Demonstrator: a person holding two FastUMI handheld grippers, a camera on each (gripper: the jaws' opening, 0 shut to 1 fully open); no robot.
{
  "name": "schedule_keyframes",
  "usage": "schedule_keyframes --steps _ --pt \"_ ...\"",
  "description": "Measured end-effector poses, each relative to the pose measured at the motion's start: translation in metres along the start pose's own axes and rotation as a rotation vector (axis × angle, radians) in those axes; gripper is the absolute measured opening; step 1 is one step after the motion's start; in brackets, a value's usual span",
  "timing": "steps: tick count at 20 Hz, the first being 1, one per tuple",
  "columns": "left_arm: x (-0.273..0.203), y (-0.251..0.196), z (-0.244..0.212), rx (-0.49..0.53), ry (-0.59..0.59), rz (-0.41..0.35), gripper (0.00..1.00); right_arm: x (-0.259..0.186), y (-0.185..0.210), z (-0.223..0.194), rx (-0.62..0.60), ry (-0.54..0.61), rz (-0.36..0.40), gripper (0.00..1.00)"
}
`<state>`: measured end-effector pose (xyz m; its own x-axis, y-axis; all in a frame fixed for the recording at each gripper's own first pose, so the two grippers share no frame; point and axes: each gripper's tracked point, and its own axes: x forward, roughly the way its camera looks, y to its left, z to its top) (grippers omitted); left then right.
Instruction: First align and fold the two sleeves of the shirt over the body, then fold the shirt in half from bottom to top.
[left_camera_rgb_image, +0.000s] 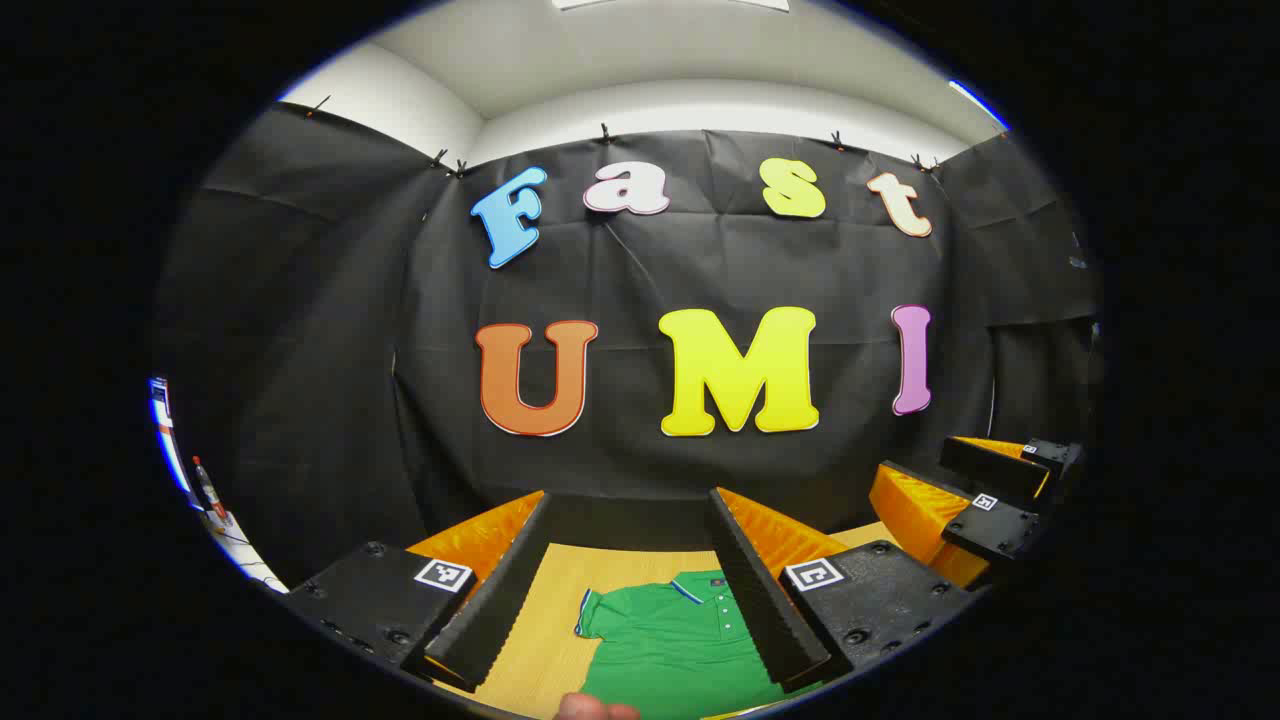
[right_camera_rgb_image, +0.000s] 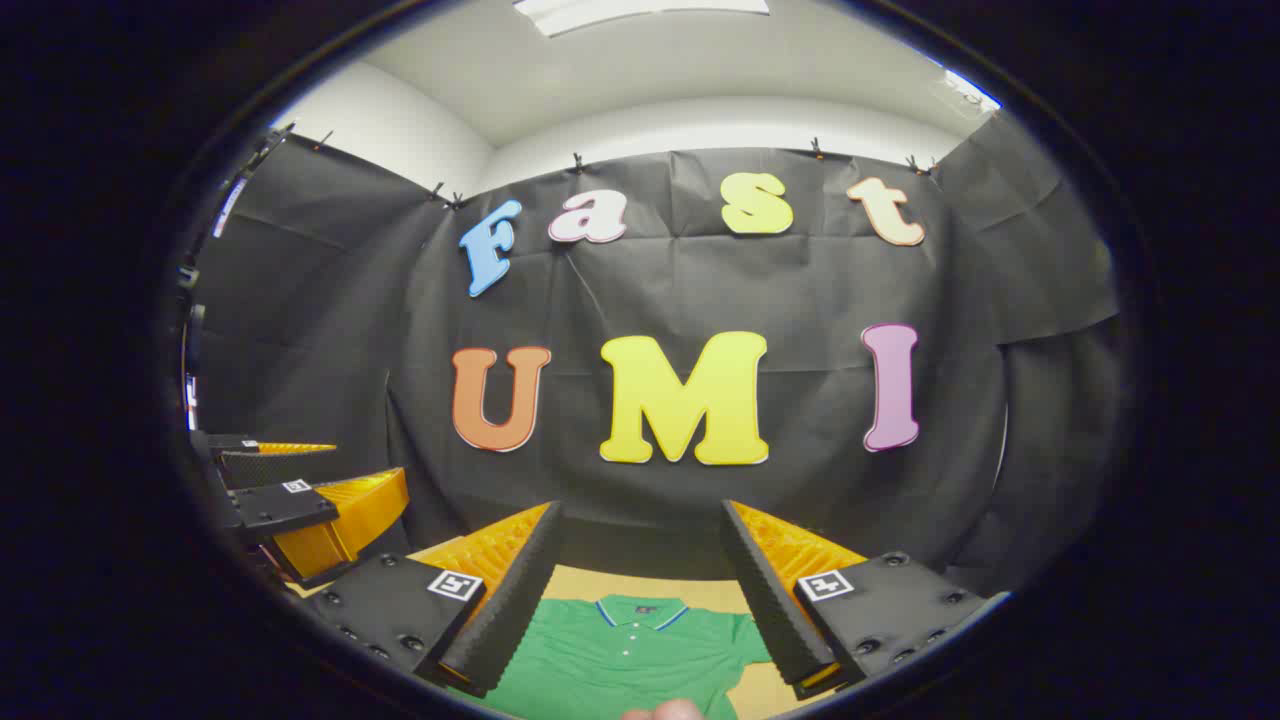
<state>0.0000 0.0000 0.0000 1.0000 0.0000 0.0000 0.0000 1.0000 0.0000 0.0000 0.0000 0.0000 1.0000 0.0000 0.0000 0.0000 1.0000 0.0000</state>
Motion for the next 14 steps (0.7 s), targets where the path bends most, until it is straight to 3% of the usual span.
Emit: schedule_keyframes --steps 6,14 --pt "0.006 -0.024 -0.007 -0.006 -0.005 -0.03 0.98 -0.006 -0.032 -0.007 -0.02 0.019 -0.069 0.98" --pt "0.008 -0.042 -0.008 -0.011 -0.03 -0.081 0.98 -0.016 -0.057 -0.028 -0.058 0.074 -0.096 0.98"
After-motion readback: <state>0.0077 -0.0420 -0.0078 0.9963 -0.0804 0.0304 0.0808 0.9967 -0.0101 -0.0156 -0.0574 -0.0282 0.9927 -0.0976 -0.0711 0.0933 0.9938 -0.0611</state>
